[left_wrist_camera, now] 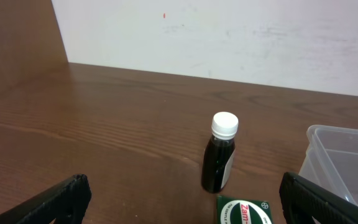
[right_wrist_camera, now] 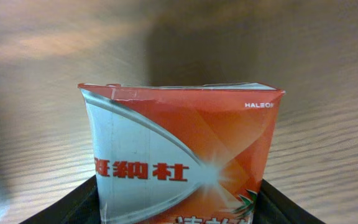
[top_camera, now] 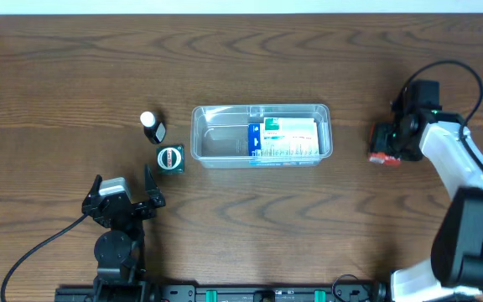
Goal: Pack container
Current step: 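Lift the red-white box and carry it left over the container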
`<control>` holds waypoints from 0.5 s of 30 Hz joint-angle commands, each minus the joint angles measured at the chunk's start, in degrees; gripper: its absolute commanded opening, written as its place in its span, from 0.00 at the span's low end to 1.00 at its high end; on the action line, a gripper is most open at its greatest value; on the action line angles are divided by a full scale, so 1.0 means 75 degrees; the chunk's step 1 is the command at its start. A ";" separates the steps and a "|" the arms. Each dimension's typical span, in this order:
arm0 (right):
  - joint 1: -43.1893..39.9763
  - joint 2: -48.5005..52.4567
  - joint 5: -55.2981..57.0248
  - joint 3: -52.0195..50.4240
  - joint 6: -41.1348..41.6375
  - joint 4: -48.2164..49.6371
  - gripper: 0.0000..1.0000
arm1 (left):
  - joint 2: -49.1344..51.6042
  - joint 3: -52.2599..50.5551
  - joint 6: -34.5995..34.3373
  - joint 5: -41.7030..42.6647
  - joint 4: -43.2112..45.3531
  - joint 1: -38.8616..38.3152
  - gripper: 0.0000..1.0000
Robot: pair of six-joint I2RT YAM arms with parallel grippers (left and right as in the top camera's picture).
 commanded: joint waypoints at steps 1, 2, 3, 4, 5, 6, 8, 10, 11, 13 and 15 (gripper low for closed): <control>0.0344 -0.0752 -0.0093 0.0562 -0.0111 -0.0149 0.61 | 0.0015 -0.0160 0.0131 -0.0204 -0.0245 -0.0003 0.98; 0.0440 -0.0866 -0.0096 0.0641 -0.0108 -0.0201 0.61 | 0.0015 -0.0160 0.0134 -0.0204 -0.0248 -0.0003 0.98; 0.0574 -0.1008 -0.0099 0.0729 -0.0082 -0.0251 0.61 | 0.0015 -0.0160 0.0134 -0.0204 -0.0248 -0.0003 0.98; 0.0699 -0.1099 -0.0099 0.0790 -0.0044 -0.0297 0.61 | 0.0015 -0.0160 0.0134 -0.0204 -0.0248 -0.0003 0.98; 0.0839 -0.1180 -0.0102 0.0833 -0.0035 -0.0321 0.61 | 0.0015 -0.0160 0.0134 -0.0204 -0.0248 -0.0003 0.98; 0.1029 -0.1259 -0.0099 0.0874 -0.0015 -0.0347 0.61 | 0.0015 -0.0160 0.0134 -0.0204 -0.0248 -0.0003 0.98; 0.1480 -0.1346 -0.0096 0.0906 0.0050 -0.0344 0.60 | 0.0015 -0.0160 0.0134 -0.0204 -0.0248 -0.0003 0.98; 0.1993 -0.1343 -0.0090 0.0906 0.0242 -0.0329 0.61 | 0.0015 -0.0160 0.0134 -0.0204 -0.0248 -0.0003 0.98; 0.2197 -0.1317 -0.0090 0.0906 0.0318 -0.0329 0.60 | 0.0015 -0.0160 0.0131 -0.0204 -0.0245 -0.0003 0.98; 0.2623 -0.1268 -0.0090 0.0906 0.0481 -0.0326 0.61 | 0.0015 -0.0160 0.0131 -0.0204 -0.0248 -0.0003 0.98; 0.3025 -0.1204 -0.0090 0.0906 0.0533 -0.0294 0.61 | 0.0015 -0.0160 0.0131 -0.0204 -0.0248 -0.0003 0.98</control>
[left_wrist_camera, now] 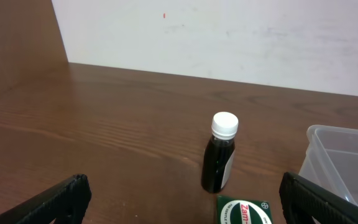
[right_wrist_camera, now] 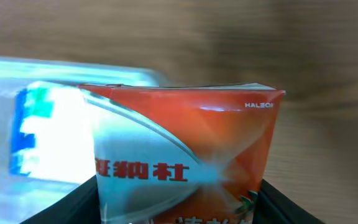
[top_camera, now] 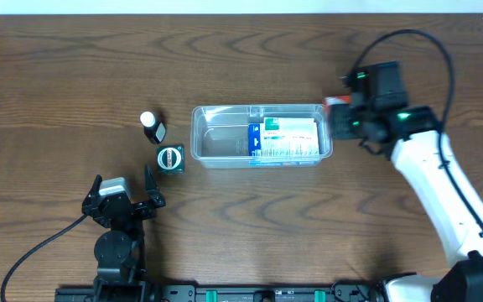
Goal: Pack container
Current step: 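Lift the red-white box and carry it left over the container, then lower the red-white box into the container's right end and release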
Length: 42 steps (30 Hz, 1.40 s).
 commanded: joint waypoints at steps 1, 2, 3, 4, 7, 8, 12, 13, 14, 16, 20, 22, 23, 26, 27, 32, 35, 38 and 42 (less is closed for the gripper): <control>0.0682 0.0108 -0.0012 0.0114 0.0297 0.0026 0.61 | 0.0015 -0.0160 0.0131 -0.0207 -0.0245 -0.0003 0.98; 0.0842 0.0137 0.0035 0.0114 0.0364 0.0029 0.61 | 0.0015 -0.0160 0.0134 -0.0207 -0.0248 -0.0003 0.98; 0.1011 0.0169 0.0073 0.0114 0.0405 0.0055 0.61 | 0.0015 -0.0160 0.0134 -0.0207 -0.0248 -0.0003 0.98; 0.1166 0.0201 0.0137 0.0114 0.0440 0.0093 0.61 | 0.0015 -0.0160 0.0131 -0.0207 -0.0248 -0.0003 0.98; 0.1486 0.0233 0.0493 0.0114 0.0650 0.0248 0.61 | 0.0015 -0.0160 0.0131 -0.0207 -0.0245 -0.0003 0.98; 0.1545 0.0239 0.0586 0.0114 0.0737 0.0297 0.60 | 0.0015 -0.0160 0.0134 -0.0207 -0.0248 -0.0003 0.98; 0.1614 0.0248 0.0755 0.0114 0.1314 0.0402 0.57 | 0.0015 -0.0160 0.0134 -0.0207 -0.0245 -0.0003 0.98; 0.1614 0.0248 0.0845 0.0114 0.1486 0.0396 0.56 | 0.0015 -0.0160 0.0131 -0.0207 -0.0245 -0.0003 0.98; 0.1614 0.0251 0.0901 0.0114 0.1655 0.0393 0.55 | 0.0015 -0.0160 0.0134 -0.0207 -0.0248 -0.0003 0.98; 0.1614 0.0254 0.1011 0.0114 0.2049 0.0361 0.54 | 0.0015 -0.0160 0.0131 -0.0207 -0.0248 -0.0003 0.98; 0.1614 0.0259 0.1032 0.0114 0.2439 0.0286 0.52 | 0.0015 -0.0160 0.0134 -0.0207 -0.0245 -0.0003 0.98; 0.1614 0.0259 0.1032 0.0114 0.2460 0.0210 0.52 | 0.0015 -0.0160 0.0131 -0.0207 -0.0245 -0.0003 0.98; 0.1614 0.0259 0.1029 0.0114 0.2460 0.0157 0.52 | 0.0015 -0.0160 0.0134 -0.0207 -0.0248 -0.0003 0.98; 0.1614 0.0262 0.1032 0.0114 0.2454 0.0061 0.52 | 0.0015 -0.0160 0.0131 -0.0207 -0.0248 -0.0003 0.98; 0.1614 0.0262 0.1032 0.0114 0.2457 0.0050 0.52 | 0.0015 -0.0160 0.0134 -0.0207 -0.0245 -0.0003 0.98; 0.1617 0.0262 0.0997 0.0114 0.2451 0.0044 0.53 | 0.0015 -0.0160 0.0134 -0.0207 -0.0248 -0.0003 0.98; 0.1649 0.0262 0.0997 0.0114 0.2451 0.0029 0.57 | 0.0015 -0.0160 0.0134 -0.0207 -0.0248 -0.0003 0.98; 0.1670 0.0262 0.0973 0.0114 0.2445 0.0017 0.61 | 0.0015 -0.0160 0.0131 -0.0207 -0.0245 -0.0003 0.98; 0.1699 0.0262 0.0973 0.0114 0.2433 0.0023 0.63 | 0.0015 -0.0160 0.0131 -0.0207 -0.0245 -0.0003 0.98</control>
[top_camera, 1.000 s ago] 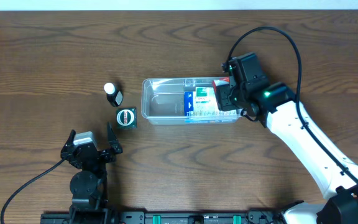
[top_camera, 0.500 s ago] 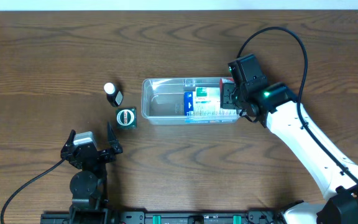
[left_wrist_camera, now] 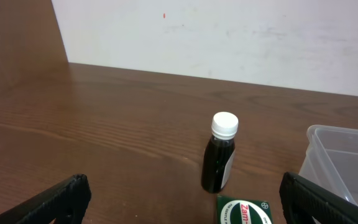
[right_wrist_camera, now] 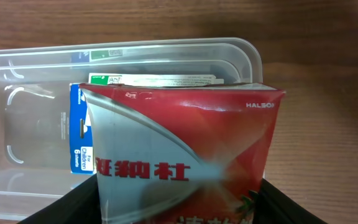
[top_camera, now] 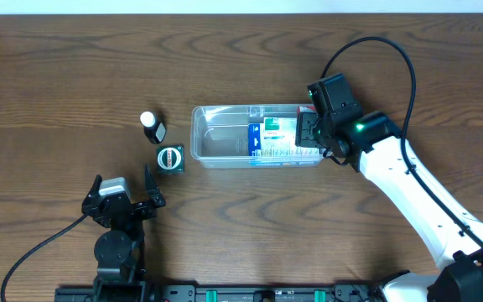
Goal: Pack container
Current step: 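Lower the red-white box into the container's right end and release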
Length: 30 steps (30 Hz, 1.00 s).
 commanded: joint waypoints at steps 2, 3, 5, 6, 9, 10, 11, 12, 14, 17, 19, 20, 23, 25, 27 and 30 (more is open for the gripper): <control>0.0119 0.0052 0.0082 0.0114 0.0020 0.0000 0.64 | 0.0015 -0.0160 0.0134 -0.0207 -0.0248 -0.0003 0.98; 0.0119 0.0052 0.0082 0.0114 -0.0003 0.0000 0.64 | 0.0015 -0.0160 0.0131 -0.0207 -0.0248 -0.0003 0.98; 0.0119 0.0052 0.0082 0.0114 -0.0006 0.0003 0.66 | 0.0015 -0.0160 0.0134 -0.0207 -0.0248 -0.0003 0.98; 0.0119 0.0052 0.0082 0.0114 -0.0006 0.0000 0.66 | 0.0015 -0.0160 0.0131 -0.0207 -0.0248 -0.0003 0.98; 0.0119 0.0052 0.0079 0.0114 -0.0009 0.0000 0.68 | 0.0015 -0.0160 0.0131 -0.0207 -0.0245 -0.0003 0.98; 0.0119 0.0052 0.0076 0.0114 -0.0009 0.0000 0.69 | 0.0015 -0.0160 0.0131 -0.0207 -0.0248 -0.0003 0.98; 0.0119 0.0052 0.0058 0.0114 -0.0023 0.0000 0.71 | 0.0015 -0.0160 0.0134 -0.0207 -0.0245 -0.0003 0.98; 0.0119 0.0052 -0.0006 0.0114 -0.0087 0.0006 0.72 | 0.0015 -0.0160 0.0131 -0.0207 -0.0245 -0.0003 0.98; 0.0119 0.0052 -0.0093 0.0114 -0.0122 0.0009 0.72 | 0.0015 -0.0160 0.0134 -0.0207 -0.0248 -0.0003 0.98; 0.0119 0.0052 -0.0093 0.0114 -0.0122 0.0006 0.72 | 0.0015 -0.0160 0.0131 -0.0207 -0.0248 -0.0003 0.98; 0.0119 0.0052 -0.0093 0.0114 -0.0122 0.0003 0.71 | 0.0015 -0.0160 0.0131 -0.0207 -0.0245 -0.0003 0.98; 0.0119 0.0052 -0.0096 0.0114 -0.0122 0.0003 0.71 | 0.0015 -0.0160 0.0134 -0.0207 -0.0248 -0.0003 0.98; 0.0119 0.0052 -0.0125 0.0114 -0.0149 0.0000 0.70 | 0.0015 -0.0160 0.0131 -0.0207 -0.0245 -0.0003 0.98; 0.0119 0.0052 -0.0125 0.0114 -0.0149 0.0000 0.70 | 0.0015 -0.0160 0.0134 -0.0207 -0.0248 -0.0003 0.98; 0.0119 0.0052 -0.0154 0.0114 -0.0166 -0.0003 0.66 | 0.0015 -0.0160 0.0131 -0.0207 -0.0245 -0.0003 0.98; 0.0119 0.0052 -0.0265 0.0114 -0.0353 -0.0003 0.60 | 0.0015 -0.0160 0.0134 -0.0207 -0.0248 -0.0003 0.98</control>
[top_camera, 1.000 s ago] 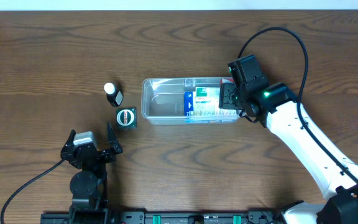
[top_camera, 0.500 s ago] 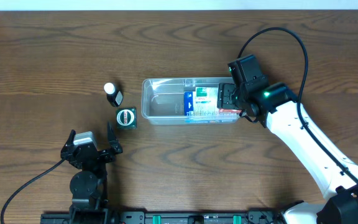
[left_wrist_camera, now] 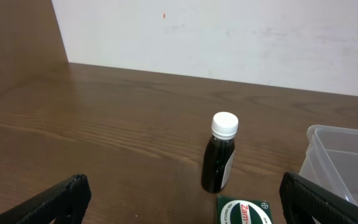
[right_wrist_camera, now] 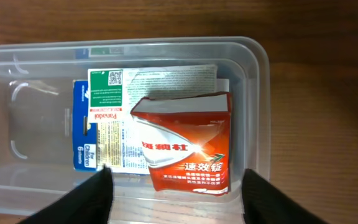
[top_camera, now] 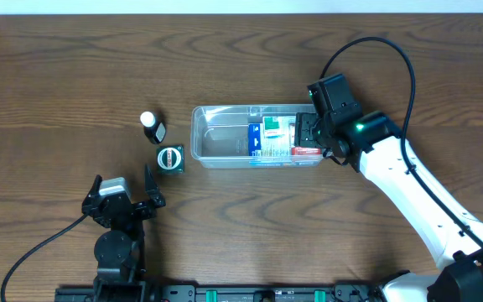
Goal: Pack container
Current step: 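Lower the red-white box into the container's right end and release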
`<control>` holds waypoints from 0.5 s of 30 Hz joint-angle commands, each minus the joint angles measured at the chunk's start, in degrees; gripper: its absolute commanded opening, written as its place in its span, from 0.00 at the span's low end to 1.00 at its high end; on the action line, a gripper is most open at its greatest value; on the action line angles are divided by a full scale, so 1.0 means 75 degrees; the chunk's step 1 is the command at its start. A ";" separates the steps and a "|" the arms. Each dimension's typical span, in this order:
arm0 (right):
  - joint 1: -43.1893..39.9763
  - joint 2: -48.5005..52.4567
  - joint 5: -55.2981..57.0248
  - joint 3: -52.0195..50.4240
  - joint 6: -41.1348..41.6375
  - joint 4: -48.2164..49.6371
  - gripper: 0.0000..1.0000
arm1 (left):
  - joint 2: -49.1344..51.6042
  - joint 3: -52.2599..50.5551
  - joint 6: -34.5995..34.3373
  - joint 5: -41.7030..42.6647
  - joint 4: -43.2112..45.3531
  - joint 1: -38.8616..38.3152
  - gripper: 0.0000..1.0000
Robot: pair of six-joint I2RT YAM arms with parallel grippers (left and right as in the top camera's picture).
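Observation:
The clear plastic container (top_camera: 216, 159) sits mid-table. Inside its right half a red box (right_wrist_camera: 185, 144) lies on top of a blue-and-white Panadol box (right_wrist_camera: 114, 112). My right gripper (right_wrist_camera: 174, 196) hovers open over the container's right end, both fingers clear of the red box, which shows as a red patch (top_camera: 306, 152) from overhead. A dark bottle with a white cap (left_wrist_camera: 222, 152) and a green Zam tin (left_wrist_camera: 246, 210) stand left of the container. My left gripper (top_camera: 124, 200) rests open near the table's front edge, short of both.
The container's left half (right_wrist_camera: 36, 124) holds nothing. The bottle (top_camera: 151, 126) and tin (top_camera: 170, 158) stand close together just off the container's left wall. A black cable (top_camera: 376, 46) arcs over the right arm. A pale wall stands behind the table in the left wrist view.
My right gripper has opened and let go of the red box, which now lies in the container on the Panadol box. The left arm, bottle and tin are unchanged.
My right gripper was shut on the red box at the table's far right. Then it carried the box at the container's right end, then directly above the container's right half. Now the box lies inside and the gripper is open. The left arm stayed still.

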 commanded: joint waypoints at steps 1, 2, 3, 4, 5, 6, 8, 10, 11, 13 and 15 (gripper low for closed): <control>0.0117 0.0052 -0.0108 0.0114 -0.0233 -0.0006 0.58 | 0.0015 -0.0160 0.0134 -0.0207 -0.0245 -0.0003 0.98; 0.0117 0.0052 -0.0111 0.0114 -0.0321 0.0000 0.56 | 0.0015 -0.0160 0.0131 -0.0207 -0.0245 -0.0003 0.98; 0.0117 0.0052 -0.0108 0.0114 -0.0402 0.0003 0.55 | 0.0015 -0.0160 0.0131 -0.0207 -0.0245 -0.0003 0.98; 0.0117 0.0052 -0.0108 0.0114 -0.0452 0.0003 0.53 | 0.0015 -0.0160 0.0131 -0.0207 -0.0248 -0.0003 0.98; 0.0117 0.0052 -0.0108 0.0114 -0.0478 0.0003 0.52 | 0.0015 -0.0160 0.0131 -0.0207 -0.0245 -0.0003 0.98; 0.0117 0.0052 -0.0108 0.0114 -0.0487 0.0000 0.49 | 0.0015 -0.0160 0.0134 -0.0207 -0.0248 -0.0003 0.98; 0.0117 0.0052 -0.0102 0.0114 -0.0551 0.0000 0.46 | 0.0015 -0.0160 0.0134 -0.0207 -0.0248 -0.0003 0.98; 0.0117 0.0052 -0.0085 0.0114 -0.0717 0.0026 0.41 | 0.0015 -0.0160 0.0134 -0.0207 -0.0245 -0.0003 0.98; 0.0117 0.0052 -0.0073 0.0114 -0.0813 0.0052 0.40 | 0.0015 -0.0160 0.0131 -0.0207 -0.0245 -0.0003 0.98; 0.0117 0.0052 0.0012 0.0114 -0.1032 0.0125 0.35 | 0.0015 -0.0160 0.0134 -0.0207 -0.0248 -0.0003 0.98; 0.0117 0.0052 0.0201 0.0114 -0.1151 0.0163 0.27 | 0.0015 -0.0160 0.0134 -0.0207 -0.0248 -0.0003 0.98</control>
